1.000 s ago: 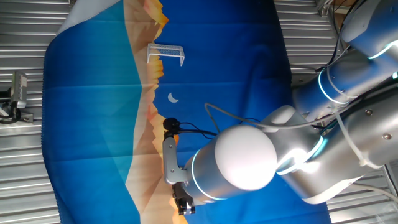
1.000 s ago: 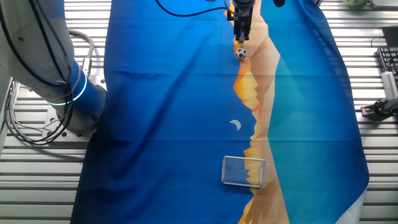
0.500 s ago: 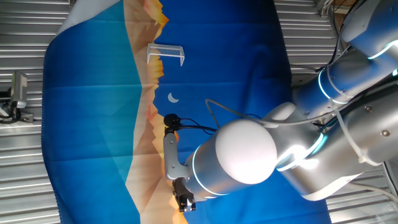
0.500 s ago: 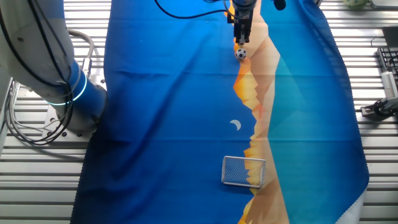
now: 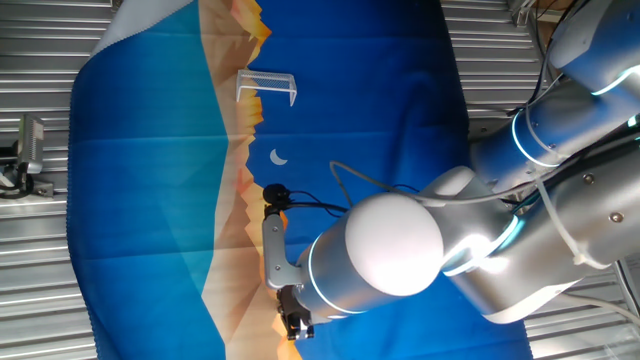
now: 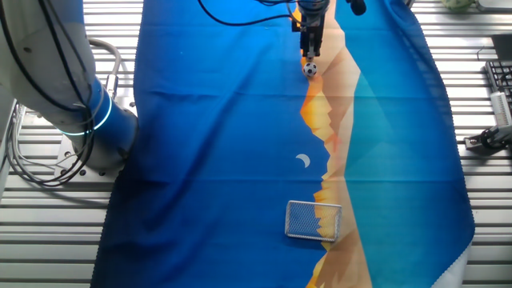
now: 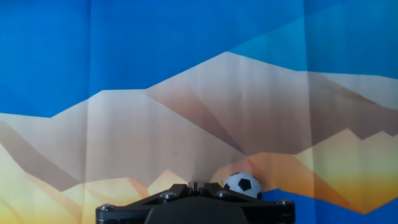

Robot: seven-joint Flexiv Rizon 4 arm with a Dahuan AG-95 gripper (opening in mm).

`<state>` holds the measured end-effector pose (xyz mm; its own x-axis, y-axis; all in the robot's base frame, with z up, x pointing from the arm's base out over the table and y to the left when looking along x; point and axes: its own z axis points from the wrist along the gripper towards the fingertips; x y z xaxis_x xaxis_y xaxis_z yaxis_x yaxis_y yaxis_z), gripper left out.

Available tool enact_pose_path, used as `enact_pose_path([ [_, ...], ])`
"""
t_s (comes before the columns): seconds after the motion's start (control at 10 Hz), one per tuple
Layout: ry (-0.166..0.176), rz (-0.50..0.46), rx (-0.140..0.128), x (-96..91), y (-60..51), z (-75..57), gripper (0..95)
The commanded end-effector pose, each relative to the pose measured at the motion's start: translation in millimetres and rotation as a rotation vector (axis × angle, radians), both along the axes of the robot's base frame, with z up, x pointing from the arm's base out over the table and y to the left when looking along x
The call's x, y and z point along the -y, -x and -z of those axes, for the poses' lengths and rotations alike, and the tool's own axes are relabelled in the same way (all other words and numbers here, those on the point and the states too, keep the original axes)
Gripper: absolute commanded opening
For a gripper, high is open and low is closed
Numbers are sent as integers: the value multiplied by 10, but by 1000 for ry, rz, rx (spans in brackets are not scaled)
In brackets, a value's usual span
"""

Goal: Push the soccer ball into the goal

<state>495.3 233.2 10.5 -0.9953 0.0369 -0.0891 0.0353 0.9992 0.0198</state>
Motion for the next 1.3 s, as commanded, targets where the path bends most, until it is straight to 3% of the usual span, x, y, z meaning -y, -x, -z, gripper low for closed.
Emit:
enact_pose_path([
  [0.1, 0, -3, 2, 5, 0, -3, 0],
  [0.3, 0, -15, 4, 52, 11, -6, 0],
  [0.5, 23, -106, 1, 356, 65, -11, 0],
  [0.6, 14, -106, 0, 428, 90, -18, 0],
  [1.3, 4, -96, 5, 432, 97, -11, 0],
])
